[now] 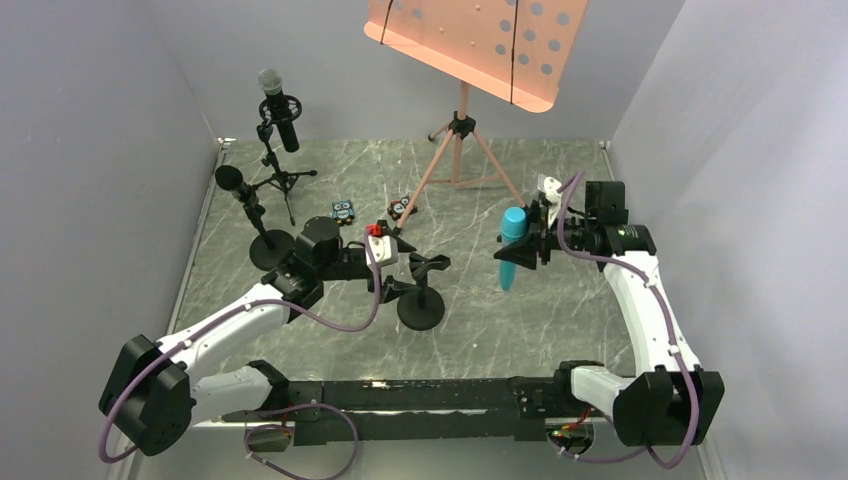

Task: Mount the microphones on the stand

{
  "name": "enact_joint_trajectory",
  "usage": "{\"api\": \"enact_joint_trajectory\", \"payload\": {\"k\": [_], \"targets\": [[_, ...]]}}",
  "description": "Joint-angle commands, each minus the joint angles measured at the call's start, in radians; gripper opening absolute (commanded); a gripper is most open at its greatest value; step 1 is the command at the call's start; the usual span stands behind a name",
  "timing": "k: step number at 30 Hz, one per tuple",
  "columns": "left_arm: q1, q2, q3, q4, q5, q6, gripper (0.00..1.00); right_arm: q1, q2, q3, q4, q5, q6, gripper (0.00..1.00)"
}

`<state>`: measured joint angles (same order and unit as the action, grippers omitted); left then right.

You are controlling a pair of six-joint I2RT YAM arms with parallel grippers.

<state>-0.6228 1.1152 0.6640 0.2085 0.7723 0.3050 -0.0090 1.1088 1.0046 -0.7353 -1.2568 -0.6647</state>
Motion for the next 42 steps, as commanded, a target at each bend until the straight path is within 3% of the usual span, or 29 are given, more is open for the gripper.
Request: {"api": "enact_joint_trajectory", "payload": {"k": [1,12,22,23,25,28,42], "targets": [[0.005,0.007,0.016,0.152,0.063,-0.041,0.81,0.061,0.04,0.099,-0.057,0.012,-0.074,0.1],[0.005,0.018,-0.018,0.176,0.051,-0.058,0.66,0.226,0.136,0.245,-0.056,0.098,-0.031,0.1],[0.005,0.015,-0.018,0.15,0.038,-0.065,0.65,0.354,0.216,0.349,-0.035,0.147,0.034,0.1],[0.005,0.016,-0.018,0.154,0.04,-0.068,0.62,0.361,0.223,0.356,-0.034,0.15,0.038,0.1],[0.005,0.02,-0.013,0.155,0.046,-0.082,0.34,0.373,0.232,0.367,-0.034,0.155,0.045,0.1],[0.005,0.027,-0.008,0.149,0.054,-0.096,0.16,0.392,0.243,0.384,-0.041,0.163,0.046,0.1],[0.005,0.012,-0.07,0.249,0.039,-0.189,0.14,0.535,0.294,0.36,0.017,0.181,0.099,0.09]]}}
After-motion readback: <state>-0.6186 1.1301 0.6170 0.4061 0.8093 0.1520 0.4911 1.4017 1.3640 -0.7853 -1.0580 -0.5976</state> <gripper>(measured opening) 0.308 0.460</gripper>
